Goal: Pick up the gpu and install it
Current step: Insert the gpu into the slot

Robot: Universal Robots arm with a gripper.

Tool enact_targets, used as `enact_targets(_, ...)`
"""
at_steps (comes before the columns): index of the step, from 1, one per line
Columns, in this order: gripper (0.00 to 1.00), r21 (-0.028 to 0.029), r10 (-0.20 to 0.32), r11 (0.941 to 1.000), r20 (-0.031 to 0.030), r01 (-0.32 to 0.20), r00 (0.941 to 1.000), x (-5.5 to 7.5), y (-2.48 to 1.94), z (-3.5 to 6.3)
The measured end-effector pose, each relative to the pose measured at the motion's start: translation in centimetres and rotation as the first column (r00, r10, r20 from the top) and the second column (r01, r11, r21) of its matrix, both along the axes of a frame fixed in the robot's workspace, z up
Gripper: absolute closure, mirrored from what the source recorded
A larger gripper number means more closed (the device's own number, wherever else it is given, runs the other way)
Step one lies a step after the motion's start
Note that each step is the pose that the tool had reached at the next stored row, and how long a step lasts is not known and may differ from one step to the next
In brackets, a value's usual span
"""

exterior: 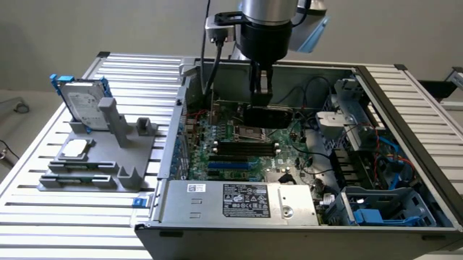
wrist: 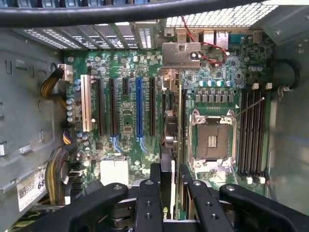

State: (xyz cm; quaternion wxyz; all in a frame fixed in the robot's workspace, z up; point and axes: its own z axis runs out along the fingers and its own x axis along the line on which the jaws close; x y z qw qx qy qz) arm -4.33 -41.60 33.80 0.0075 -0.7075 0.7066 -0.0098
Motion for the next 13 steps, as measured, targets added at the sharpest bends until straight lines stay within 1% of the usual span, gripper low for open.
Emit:
enact_targets(2, 0.74, 0.0014, 0.008, 1.0000, 0.0015, -0.008, 1.0000, -0.2, -0.22, -0.07)
enact_targets(4, 0.74, 0.0031, 0.012, 0.9999, 0.0047, -0.012, 0.9999, -0.5, -0.53, -0.15)
enact_targets(6, 0.74, 0.0040, 0.013, 0.9999, 0.0080, -0.013, 0.9999, -0.9, -0.94, -0.21)
enact_targets(9, 0.74, 0.0041, 0.013, 0.9999, 0.0133, -0.013, 0.9998, -1.8, -1.60, -0.35)
enact_targets(10, 0.74, 0.0040, 0.013, 0.9999, 0.0148, -0.013, 0.9998, -2.2, -1.84, -0.39)
enact_targets(11, 0.74, 0.0040, 0.013, 0.9999, 0.0153, -0.013, 0.9998, -2.3, -2.17, -0.42)
enact_targets(13, 0.74, 0.0042, 0.014, 0.9999, 0.0154, -0.014, 0.9998, -2.5, -3.01, -0.44)
